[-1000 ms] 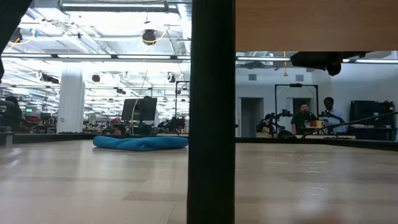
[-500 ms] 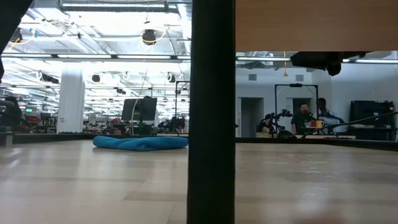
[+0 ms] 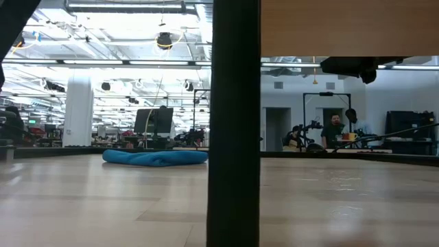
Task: Stack small to large cups/mugs on shelf
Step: Put the yellow mug on the shelf
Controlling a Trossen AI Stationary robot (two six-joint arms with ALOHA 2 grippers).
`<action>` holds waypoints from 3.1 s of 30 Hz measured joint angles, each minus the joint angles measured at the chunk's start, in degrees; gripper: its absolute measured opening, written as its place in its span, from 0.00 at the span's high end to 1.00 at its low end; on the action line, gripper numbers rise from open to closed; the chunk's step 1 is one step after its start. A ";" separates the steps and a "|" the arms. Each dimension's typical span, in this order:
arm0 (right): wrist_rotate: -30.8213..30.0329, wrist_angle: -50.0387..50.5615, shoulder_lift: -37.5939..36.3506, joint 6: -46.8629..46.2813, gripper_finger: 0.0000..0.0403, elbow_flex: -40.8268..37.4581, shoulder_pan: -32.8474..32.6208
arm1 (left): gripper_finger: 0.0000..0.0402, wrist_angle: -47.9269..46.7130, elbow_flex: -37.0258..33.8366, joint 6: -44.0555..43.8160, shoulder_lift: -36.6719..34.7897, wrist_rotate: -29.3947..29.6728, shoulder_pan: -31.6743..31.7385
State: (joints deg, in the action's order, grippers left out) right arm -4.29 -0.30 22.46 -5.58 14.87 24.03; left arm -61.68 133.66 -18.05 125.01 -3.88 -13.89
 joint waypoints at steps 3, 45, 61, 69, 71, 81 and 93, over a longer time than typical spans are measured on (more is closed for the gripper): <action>0.00 0.37 0.02 0.02 0.62 -0.02 0.00 | 0.97 0.54 1.33 0.02 0.43 -0.37 0.00; 0.00 1.40 0.01 0.04 0.62 -0.02 0.00 | 0.95 -0.36 1.07 -4.03 0.72 -1.32 -1.38; 0.00 1.40 0.01 0.09 0.62 -0.02 0.00 | 0.91 -0.30 1.07 -4.74 0.74 -1.49 -1.38; 0.00 1.40 0.00 0.20 0.62 -0.02 0.00 | 0.91 -0.03 1.07 -5.13 0.74 -1.58 -1.38; 0.00 1.40 0.00 0.20 0.62 -0.02 0.00 | 0.91 0.15 1.07 -5.13 0.74 -1.64 -1.40; 0.00 1.58 0.02 1.19 0.62 -0.02 0.00 | 0.91 1.17 1.07 -6.94 0.74 -1.72 -1.22; 0.00 1.60 0.01 1.62 0.62 -0.02 0.00 | 0.91 1.16 1.07 -6.81 0.74 -1.90 -0.93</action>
State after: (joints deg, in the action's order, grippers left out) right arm -4.29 1.30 22.47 -3.97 14.85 24.03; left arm -60.52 134.74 -24.86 125.75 -5.78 -14.82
